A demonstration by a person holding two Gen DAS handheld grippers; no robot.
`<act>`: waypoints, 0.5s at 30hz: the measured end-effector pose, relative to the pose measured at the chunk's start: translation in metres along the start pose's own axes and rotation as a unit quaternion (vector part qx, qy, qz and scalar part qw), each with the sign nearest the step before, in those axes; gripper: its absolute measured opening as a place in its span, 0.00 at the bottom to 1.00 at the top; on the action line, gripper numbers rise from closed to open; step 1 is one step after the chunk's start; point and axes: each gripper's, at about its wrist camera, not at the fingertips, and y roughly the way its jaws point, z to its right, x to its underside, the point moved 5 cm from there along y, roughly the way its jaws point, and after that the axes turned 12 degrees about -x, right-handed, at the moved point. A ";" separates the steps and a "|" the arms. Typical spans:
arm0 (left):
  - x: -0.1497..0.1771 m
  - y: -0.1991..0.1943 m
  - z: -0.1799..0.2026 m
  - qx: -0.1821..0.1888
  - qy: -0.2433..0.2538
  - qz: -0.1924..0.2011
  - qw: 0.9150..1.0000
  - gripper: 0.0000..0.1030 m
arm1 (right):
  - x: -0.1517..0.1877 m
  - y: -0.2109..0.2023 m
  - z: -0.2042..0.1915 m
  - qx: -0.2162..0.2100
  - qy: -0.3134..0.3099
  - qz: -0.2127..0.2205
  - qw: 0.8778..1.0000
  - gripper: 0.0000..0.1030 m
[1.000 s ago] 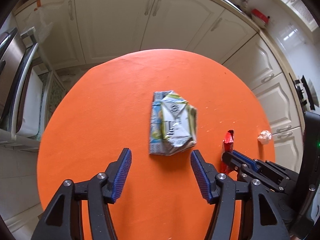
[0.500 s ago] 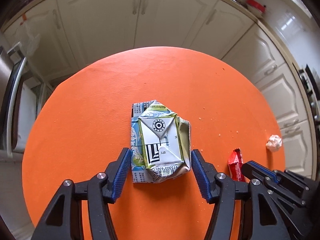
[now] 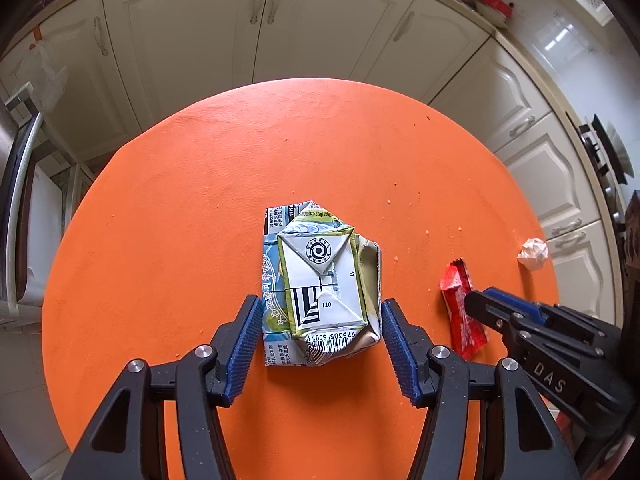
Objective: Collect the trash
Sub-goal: 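Grasp the silver chip bag with the left tool while the right tool holds the wrapper, then carry the chip bag and red wrapper with both tools over the bucket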
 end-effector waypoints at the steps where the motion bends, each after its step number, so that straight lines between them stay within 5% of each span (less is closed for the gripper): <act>1: 0.001 -0.001 0.000 0.001 0.001 0.001 1.000 0.53 | 0.002 -0.003 0.003 0.006 -0.001 0.002 1.000 0.51; 3: 0.007 -0.005 0.000 0.001 0.001 0.003 1.000 0.53 | 0.003 -0.007 0.002 0.014 -0.002 0.015 1.000 0.81; 4: 0.010 -0.008 -0.002 -0.002 0.001 0.005 1.000 0.53 | 0.003 -0.010 0.001 0.015 -0.002 0.026 1.000 0.83; 11: 0.023 -0.015 -0.011 -0.003 -0.004 0.008 1.000 0.53 | 0.008 -0.008 -0.023 0.011 -0.035 0.026 0.999 0.83; 14: 0.031 -0.021 -0.020 -0.002 -0.012 0.010 1.000 0.53 | 0.010 0.004 -0.029 0.028 -0.046 0.013 0.998 0.73; 15: 0.032 -0.021 -0.019 -0.001 -0.014 0.010 1.000 0.53 | 0.011 0.009 -0.031 0.034 -0.051 0.005 0.998 0.63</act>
